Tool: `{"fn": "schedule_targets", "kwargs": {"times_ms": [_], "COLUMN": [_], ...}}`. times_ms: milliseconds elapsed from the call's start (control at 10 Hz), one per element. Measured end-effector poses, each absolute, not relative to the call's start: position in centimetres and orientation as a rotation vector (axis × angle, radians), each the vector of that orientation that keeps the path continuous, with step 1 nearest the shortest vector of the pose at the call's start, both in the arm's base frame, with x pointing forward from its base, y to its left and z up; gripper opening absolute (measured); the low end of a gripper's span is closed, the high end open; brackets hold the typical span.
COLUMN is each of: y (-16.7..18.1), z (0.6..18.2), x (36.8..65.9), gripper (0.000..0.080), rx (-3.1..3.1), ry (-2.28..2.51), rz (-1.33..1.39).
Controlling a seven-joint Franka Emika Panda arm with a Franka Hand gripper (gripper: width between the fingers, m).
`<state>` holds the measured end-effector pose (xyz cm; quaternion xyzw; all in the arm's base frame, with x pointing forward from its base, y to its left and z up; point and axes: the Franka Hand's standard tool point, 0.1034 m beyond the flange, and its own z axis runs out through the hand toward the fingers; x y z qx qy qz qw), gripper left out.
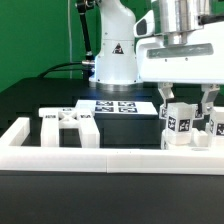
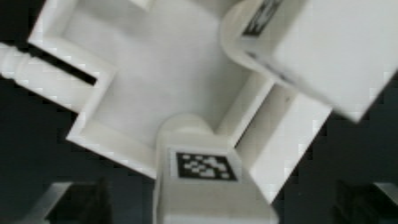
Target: Assemble chair
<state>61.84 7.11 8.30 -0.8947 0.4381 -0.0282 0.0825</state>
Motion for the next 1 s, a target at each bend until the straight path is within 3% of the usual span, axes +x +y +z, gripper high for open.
{"fn": "schedule_targets", "kwargs": {"times_ms": [1000], "y": [6.13], "z": [8.52], "x": [62.19], "gripper": [0.0649], "rx": [-3.068], "ry": [-0.077], "rz": [-0.194]}}
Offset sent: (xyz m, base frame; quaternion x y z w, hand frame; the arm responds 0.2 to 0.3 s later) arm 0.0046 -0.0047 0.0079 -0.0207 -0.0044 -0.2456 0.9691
